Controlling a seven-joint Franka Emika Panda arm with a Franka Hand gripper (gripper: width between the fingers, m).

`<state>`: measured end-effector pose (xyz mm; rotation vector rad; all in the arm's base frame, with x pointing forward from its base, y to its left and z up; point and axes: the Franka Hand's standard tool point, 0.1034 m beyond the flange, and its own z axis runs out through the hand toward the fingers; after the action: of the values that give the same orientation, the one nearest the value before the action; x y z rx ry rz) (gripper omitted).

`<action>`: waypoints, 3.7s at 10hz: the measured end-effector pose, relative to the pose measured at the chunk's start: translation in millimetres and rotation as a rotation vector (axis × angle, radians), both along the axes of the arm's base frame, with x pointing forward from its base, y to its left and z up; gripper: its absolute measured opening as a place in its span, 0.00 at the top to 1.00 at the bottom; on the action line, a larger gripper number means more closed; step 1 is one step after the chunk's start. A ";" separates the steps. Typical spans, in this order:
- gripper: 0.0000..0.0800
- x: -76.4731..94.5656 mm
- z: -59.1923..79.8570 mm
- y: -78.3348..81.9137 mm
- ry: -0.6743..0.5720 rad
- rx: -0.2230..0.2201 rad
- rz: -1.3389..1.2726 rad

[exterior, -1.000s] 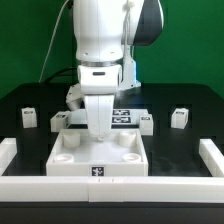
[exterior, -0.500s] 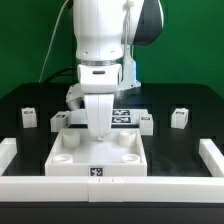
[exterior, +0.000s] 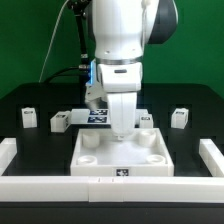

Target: Assemble one leg

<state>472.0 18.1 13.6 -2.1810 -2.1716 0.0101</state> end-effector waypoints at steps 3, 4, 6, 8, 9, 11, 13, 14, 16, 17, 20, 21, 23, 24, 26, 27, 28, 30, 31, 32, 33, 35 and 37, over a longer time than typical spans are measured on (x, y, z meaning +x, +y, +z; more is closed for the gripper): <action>0.92 20.5 -1.1 39.3 -0.007 0.021 0.011; 0.92 25.6 -0.7 44.2 -0.013 0.023 0.005; 0.92 30.4 -2.9 53.3 0.007 0.021 -0.028; 0.92 29.9 -2.9 55.4 0.016 0.018 -0.041; 0.92 30.0 -2.8 56.2 0.017 0.018 -0.039; 0.92 29.9 -2.2 56.3 0.014 0.018 -0.041; 0.79 29.6 -2.8 55.6 0.015 0.018 -0.043; 0.62 29.5 -2.8 55.4 0.015 0.018 -0.043; 0.39 29.5 -2.9 55.2 0.015 0.018 -0.043; 0.26 29.5 -2.9 55.0 0.015 0.018 -0.044; 0.19 29.6 -3.0 54.6 0.015 0.018 -0.045; 0.19 29.6 -3.0 54.5 0.015 0.018 -0.045; 0.19 25.3 8.1 57.7 0.014 0.007 -0.119; 0.19 18.1 19.6 59.5 0.007 -0.003 -0.157; 0.19 -1.8 33.1 62.0 0.016 -0.024 -0.222; 0.19 -6.3 36.4 61.9 0.016 -0.028 -0.243; 0.19 -5.9 35.2 61.4 0.018 -0.029 -0.256; 0.19 -6.5 34.1 61.3 0.023 -0.030 -0.305; 0.19 -6.6 34.0 61.6 0.026 -0.035 -0.390; 0.19 -6.7 33.9 61.9 0.030 -0.040 -0.503; 0.19 -7.0 33.8 62.4 0.035 -0.045 -0.619; 0.19 -20.8 29.5 61.9 0.054 -0.047 -0.872; 0.19 -40.3 27.3 65.5 0.070 -0.053 -1.175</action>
Offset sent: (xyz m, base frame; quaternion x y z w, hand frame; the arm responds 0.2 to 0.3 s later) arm 0.0258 0.0279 -0.0011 -0.0111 0.0051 0.0057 0.9999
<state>431.7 83.6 40.9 -3.0149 -0.5930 0.0805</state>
